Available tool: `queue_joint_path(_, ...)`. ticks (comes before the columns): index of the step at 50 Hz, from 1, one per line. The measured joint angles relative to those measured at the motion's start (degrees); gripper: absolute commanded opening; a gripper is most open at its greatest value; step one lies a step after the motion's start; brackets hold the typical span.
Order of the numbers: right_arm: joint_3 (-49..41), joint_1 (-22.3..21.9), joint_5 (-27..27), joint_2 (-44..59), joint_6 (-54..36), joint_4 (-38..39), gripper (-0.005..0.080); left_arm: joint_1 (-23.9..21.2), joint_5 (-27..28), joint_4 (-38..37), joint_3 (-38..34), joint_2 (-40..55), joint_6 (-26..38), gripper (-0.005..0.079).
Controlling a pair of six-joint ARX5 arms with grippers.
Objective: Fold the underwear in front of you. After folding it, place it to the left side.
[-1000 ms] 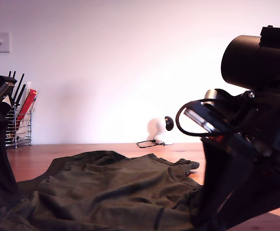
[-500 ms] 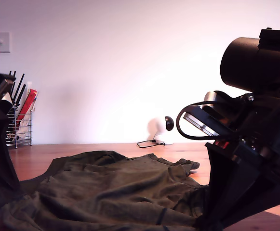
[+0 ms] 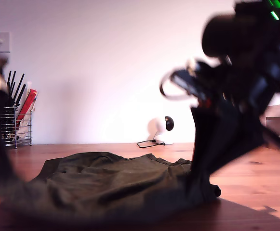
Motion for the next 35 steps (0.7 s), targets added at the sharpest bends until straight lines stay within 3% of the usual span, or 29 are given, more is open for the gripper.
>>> queue_joint_path(19,0.0,0.0,0.2,-8.2,-0.7,-7.1,-0.0011,-0.1,0.8,-7.5,0.0,-0.8,1.9,-0.002)
queue_joint_path(35,0.0,3.6,0.2,-8.3,-0.7,-12.8,-0.0011,-4.6,2.3,-13.6,0.0,-1.0,3.4,-0.0019)
